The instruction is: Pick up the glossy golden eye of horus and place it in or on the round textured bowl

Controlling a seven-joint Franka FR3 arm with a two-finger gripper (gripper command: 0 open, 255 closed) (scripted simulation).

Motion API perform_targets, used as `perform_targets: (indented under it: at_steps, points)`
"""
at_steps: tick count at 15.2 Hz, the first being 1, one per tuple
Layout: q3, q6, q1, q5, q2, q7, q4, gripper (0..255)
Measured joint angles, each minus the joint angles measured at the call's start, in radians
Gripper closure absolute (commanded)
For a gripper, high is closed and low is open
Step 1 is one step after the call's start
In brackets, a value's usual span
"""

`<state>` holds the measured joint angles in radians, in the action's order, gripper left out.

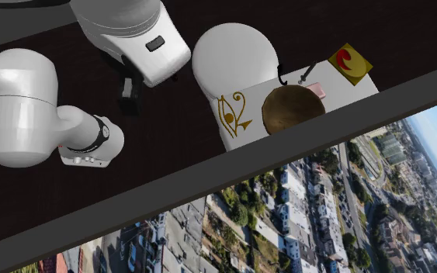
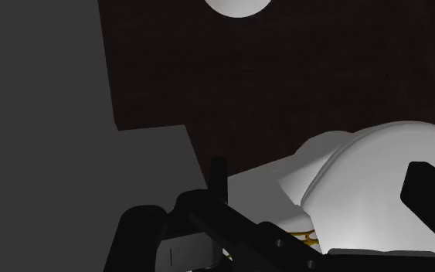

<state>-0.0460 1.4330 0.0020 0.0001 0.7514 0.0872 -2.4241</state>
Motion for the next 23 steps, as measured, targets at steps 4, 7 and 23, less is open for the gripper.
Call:
perform_targets:
  at_steps: [4,7,23]
  points:
    - [0.007,0.086,0.007,0.004,-0.026,0.001,-0.043,0]
    - [0.02,0.209,0.018,0.01,-0.095,0.004,-0.071,0]
    - [0.097,0.819,0.069,0.009,-0.592,0.047,-0.035,0]
